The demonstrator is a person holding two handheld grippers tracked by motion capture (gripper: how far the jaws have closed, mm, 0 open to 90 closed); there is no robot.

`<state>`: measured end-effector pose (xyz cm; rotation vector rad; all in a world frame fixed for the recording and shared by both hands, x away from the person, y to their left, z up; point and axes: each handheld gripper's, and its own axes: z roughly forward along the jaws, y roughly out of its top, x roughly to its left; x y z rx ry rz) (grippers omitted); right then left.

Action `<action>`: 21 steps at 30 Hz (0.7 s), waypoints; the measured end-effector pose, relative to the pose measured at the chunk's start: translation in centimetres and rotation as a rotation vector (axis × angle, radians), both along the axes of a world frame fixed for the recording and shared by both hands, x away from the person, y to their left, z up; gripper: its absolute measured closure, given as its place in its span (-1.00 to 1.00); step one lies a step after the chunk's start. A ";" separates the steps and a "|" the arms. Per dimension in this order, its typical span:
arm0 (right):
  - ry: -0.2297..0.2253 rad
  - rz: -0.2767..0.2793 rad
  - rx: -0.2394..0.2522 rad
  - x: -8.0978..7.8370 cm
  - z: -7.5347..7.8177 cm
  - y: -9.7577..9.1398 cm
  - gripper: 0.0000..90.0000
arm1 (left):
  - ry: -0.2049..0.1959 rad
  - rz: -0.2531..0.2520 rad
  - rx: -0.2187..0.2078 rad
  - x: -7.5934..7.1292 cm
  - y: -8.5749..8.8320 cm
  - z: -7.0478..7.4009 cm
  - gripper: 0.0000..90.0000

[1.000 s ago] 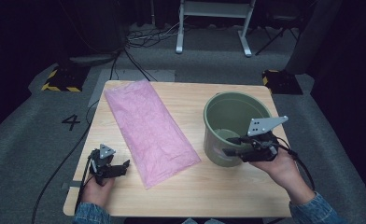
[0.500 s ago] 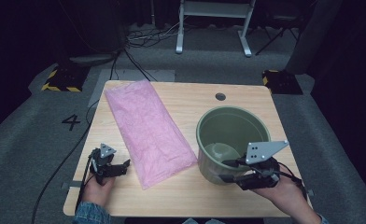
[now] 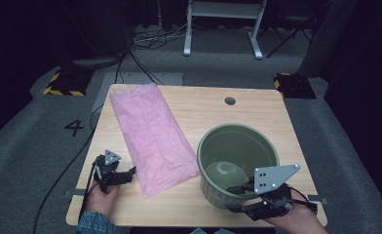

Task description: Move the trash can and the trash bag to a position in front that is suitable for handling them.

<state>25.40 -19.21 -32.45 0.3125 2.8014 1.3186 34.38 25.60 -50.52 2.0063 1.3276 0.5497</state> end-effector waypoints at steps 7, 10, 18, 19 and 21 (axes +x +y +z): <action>-0.077 -0.057 0.063 0.4 1.5 -1.3 0.14 | 0.000 0.000 0.000 0.0 0.0 0.0 -0.63; -0.092 -0.098 0.077 1.0 2.0 -1.9 0.13 | 0.000 -0.002 0.001 0.0 0.0 0.0 -0.63; -0.156 -0.303 0.083 4.0 2.6 -5.8 0.14 | 0.000 -0.001 0.000 0.0 0.0 0.0 -0.62; -0.163 -0.332 0.082 4.4 2.7 -6.6 0.14 | 0.000 -0.001 0.000 0.0 0.0 0.0 -0.62; -0.179 -0.404 0.074 5.2 2.9 -8.1 0.14 | 0.000 -0.001 0.000 0.0 0.0 0.0 -0.62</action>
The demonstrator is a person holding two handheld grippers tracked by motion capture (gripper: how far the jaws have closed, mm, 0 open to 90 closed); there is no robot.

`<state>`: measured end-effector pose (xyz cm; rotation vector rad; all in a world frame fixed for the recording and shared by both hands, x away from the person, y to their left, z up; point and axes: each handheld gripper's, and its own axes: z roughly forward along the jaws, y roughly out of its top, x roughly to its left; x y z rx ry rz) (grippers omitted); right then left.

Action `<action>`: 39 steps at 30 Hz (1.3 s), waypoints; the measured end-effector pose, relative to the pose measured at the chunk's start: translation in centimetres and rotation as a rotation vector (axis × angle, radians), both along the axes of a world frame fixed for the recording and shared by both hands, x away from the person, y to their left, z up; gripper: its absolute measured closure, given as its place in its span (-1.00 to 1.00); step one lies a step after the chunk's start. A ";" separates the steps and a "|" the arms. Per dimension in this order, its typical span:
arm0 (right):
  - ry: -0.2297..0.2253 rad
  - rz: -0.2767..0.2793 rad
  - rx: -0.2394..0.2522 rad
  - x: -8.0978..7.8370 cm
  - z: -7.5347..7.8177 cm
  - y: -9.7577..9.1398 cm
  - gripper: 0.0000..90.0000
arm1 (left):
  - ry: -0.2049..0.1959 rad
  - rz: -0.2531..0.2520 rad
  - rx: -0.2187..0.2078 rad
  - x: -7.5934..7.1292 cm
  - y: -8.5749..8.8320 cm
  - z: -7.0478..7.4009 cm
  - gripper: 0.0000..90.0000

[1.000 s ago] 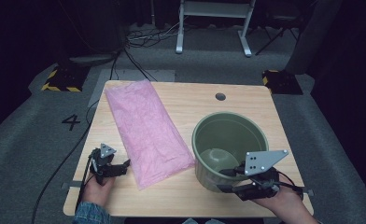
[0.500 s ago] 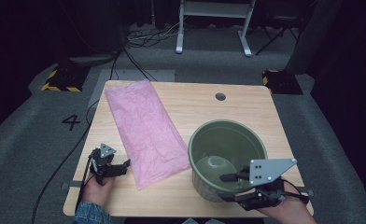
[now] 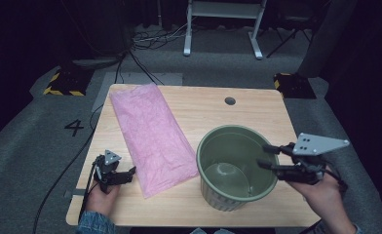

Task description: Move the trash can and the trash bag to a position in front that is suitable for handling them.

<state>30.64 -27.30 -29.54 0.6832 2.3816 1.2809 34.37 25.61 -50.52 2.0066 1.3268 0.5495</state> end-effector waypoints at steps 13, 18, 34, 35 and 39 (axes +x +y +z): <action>0.056 -0.226 -0.003 3.4 -3.9 -6.5 0.15 | 0.000 0.000 0.000 0.0 0.0 0.0 -0.62; 0.100 -0.195 0.024 3.5 -6.3 -5.8 0.15 | 0.002 -0.002 -0.001 -0.1 0.0 0.0 -0.63; 0.159 -0.115 -0.007 3.3 -10.3 -2.2 0.06 | 0.001 0.014 0.000 -0.4 1.0 0.0 -0.62; 0.148 -0.152 -0.059 3.7 -11.2 -2.5 0.05 | 0.001 0.016 -0.001 -0.4 1.0 0.0 -0.62; 0.182 -0.186 -0.072 4.4 -13.4 -3.7 0.04 | 0.002 0.018 0.002 -0.5 1.0 0.0 -0.62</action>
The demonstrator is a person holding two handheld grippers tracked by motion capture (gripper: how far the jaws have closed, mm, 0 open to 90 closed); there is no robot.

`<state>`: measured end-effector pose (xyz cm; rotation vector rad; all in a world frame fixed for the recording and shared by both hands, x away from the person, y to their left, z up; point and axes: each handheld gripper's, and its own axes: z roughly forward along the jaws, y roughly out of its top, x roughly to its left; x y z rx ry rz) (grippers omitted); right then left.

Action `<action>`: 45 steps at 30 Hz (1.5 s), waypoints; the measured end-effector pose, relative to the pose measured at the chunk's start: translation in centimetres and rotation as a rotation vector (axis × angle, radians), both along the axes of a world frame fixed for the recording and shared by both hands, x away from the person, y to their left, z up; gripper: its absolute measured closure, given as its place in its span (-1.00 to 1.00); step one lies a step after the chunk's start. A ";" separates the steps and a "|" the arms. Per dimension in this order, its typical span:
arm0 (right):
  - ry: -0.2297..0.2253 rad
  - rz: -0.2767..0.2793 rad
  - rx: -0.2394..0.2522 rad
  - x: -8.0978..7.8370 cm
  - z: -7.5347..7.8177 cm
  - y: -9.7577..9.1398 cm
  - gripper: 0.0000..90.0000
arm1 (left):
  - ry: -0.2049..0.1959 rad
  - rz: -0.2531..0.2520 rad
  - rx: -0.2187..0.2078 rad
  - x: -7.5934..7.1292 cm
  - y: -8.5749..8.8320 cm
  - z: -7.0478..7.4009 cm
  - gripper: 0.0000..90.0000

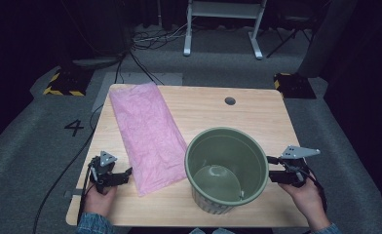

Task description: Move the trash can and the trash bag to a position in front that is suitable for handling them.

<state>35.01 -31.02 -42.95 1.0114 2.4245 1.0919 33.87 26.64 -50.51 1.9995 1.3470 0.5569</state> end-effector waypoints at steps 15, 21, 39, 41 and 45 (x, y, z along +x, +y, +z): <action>0.038 -0.190 -0.076 0.9 -5.9 -3.1 0.05 | 0.005 0.015 -0.003 0.1 -0.1 0.0 -0.67; -0.019 -0.212 -0.008 0.5 -7.2 -3.4 -0.12 | 0.003 0.017 0.002 0.2 -0.1 0.0 -0.68; -0.028 -0.224 -0.006 0.3 -7.4 -2.9 -0.26 | 0.022 0.078 -0.114 4.4 2.1 3.6 -0.39; -0.028 -0.225 -0.006 0.3 -7.4 -2.9 -0.26 | 0.020 0.078 -0.093 5.4 1.8 4.0 -0.39; -0.030 -0.226 -0.007 0.3 -7.4 -2.8 -0.26 | 0.018 0.068 -0.038 7.2 1.1 4.5 -0.41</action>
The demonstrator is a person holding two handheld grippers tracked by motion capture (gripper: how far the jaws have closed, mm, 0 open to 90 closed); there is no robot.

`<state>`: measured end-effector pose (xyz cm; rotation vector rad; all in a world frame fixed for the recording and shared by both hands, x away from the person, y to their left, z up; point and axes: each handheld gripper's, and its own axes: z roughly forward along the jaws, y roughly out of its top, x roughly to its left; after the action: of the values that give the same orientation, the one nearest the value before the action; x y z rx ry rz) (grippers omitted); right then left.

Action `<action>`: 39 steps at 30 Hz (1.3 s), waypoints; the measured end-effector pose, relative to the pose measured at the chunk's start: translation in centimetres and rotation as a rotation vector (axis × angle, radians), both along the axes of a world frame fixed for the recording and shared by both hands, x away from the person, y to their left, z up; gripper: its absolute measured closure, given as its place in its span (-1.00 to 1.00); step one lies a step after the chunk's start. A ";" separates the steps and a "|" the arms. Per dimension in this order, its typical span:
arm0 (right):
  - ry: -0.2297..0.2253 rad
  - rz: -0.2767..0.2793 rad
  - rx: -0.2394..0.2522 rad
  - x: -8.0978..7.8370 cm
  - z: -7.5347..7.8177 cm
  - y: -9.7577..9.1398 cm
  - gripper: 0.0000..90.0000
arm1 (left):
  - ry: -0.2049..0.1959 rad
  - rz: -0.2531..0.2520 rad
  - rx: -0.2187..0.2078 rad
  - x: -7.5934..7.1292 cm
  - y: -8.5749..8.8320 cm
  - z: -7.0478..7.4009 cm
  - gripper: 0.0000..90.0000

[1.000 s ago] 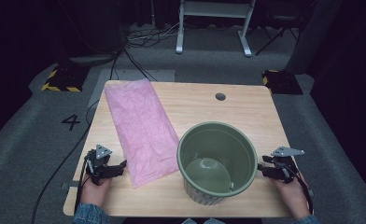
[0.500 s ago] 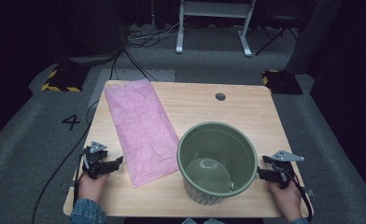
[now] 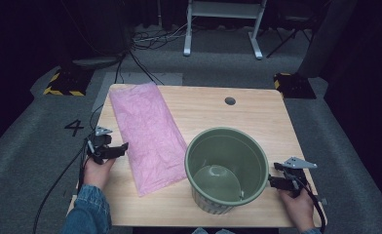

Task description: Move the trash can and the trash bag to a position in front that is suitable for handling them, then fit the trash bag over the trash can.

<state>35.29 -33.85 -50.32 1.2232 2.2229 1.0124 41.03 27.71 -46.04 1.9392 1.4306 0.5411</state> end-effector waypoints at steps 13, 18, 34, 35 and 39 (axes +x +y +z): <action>0.000 -0.004 0.001 0.0 0.0 0.0 -0.26 | 0.079 0.004 0.100 5.2 -1.2 -0.8 -0.44; 0.002 -0.005 0.002 0.0 0.0 0.1 -0.26 | 0.113 0.048 0.092 6.7 -0.3 -1.1 -0.48; 0.000 -0.004 0.001 0.0 0.0 0.1 -0.26 | 0.228 -0.015 0.117 7.0 -3.0 -2.4 -0.64; 0.000 -0.004 0.001 0.0 0.0 0.1 -0.26 | 0.222 -0.017 0.116 6.9 -3.4 -2.4 -0.63; 0.000 -0.004 0.000 0.0 0.0 0.0 -0.26 | 0.215 -0.045 0.117 6.7 -4.1 -2.1 -0.28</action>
<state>35.27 -33.80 -50.33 1.2273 2.2196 1.0106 47.70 23.65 -48.15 2.1715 1.5111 0.4130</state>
